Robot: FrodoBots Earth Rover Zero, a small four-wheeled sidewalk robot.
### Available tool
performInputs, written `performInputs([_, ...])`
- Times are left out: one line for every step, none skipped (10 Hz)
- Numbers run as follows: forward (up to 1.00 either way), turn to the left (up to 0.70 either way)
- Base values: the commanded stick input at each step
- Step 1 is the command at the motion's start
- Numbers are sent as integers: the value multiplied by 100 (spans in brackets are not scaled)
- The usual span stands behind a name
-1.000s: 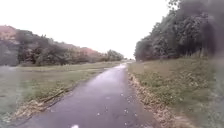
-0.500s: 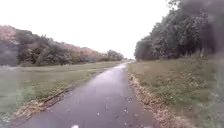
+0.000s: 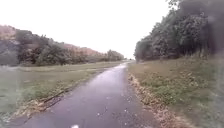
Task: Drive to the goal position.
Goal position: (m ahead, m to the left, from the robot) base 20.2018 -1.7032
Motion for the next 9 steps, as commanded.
performInputs([7,0])
performInputs([7,0])
performInputs([7,0])
performInputs([7,0])
performInputs([8,0])
performInputs([8,0])
performInputs([8,0])
performInputs([7,0])
performInputs([7,0])
